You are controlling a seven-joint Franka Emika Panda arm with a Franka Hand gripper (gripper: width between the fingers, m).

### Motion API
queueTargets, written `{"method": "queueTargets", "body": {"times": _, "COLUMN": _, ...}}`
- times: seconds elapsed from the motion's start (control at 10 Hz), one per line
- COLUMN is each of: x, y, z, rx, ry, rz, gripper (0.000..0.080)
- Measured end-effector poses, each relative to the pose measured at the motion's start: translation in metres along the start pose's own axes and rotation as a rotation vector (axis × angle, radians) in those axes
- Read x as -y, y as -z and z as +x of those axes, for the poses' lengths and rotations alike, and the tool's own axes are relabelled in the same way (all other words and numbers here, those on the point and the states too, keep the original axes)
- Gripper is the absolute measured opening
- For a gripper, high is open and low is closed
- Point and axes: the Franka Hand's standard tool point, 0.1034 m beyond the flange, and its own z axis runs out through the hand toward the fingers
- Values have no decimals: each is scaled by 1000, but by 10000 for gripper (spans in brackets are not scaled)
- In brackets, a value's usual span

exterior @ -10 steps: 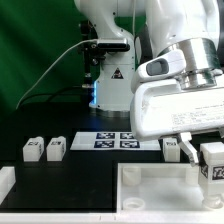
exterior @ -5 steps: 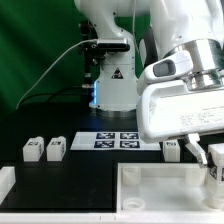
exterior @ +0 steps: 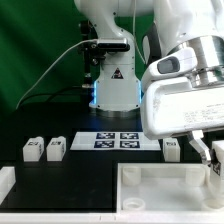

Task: Assemble one leg

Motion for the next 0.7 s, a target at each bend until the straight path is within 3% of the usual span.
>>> {"method": "queueTargets", "body": {"times": 0.7, "x": -5, "y": -1, "z": 1, "rx": -20, "ry": 6, "rz": -6, "gripper": 294}}
